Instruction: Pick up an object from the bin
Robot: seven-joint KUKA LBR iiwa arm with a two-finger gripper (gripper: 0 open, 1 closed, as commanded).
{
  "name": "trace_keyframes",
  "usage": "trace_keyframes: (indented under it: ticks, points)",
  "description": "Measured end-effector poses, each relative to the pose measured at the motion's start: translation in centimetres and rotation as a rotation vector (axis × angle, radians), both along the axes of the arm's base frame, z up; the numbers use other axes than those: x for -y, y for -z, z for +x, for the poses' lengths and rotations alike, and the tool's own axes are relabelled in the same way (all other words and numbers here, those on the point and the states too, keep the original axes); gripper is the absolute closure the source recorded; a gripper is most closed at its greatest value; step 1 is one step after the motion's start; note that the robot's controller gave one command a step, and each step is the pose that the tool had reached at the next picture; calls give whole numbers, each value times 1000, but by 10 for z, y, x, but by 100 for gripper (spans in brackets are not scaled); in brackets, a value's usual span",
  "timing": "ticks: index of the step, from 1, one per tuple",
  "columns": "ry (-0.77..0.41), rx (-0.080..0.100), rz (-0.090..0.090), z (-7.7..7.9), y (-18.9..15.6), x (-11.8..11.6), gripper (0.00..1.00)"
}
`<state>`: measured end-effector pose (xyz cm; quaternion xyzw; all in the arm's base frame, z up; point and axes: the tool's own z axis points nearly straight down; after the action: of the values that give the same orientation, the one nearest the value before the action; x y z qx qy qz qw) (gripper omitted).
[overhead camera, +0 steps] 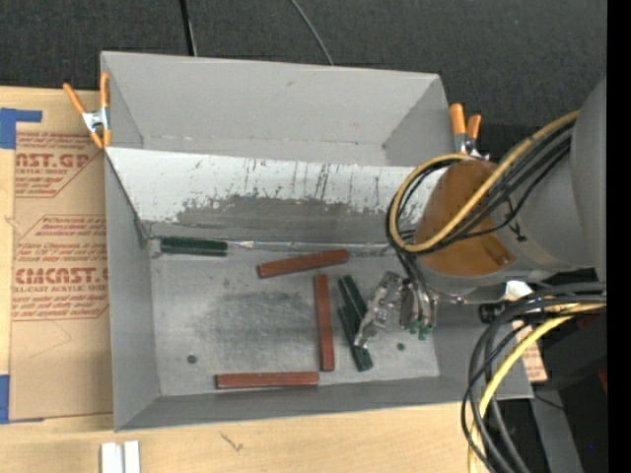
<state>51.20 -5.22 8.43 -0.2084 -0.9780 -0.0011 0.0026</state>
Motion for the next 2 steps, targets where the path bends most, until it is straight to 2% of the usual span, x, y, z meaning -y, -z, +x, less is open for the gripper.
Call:
trace_keyframes:
  ticks: [2]
  points:
    - [0,7,-3,0,-15,0,100]
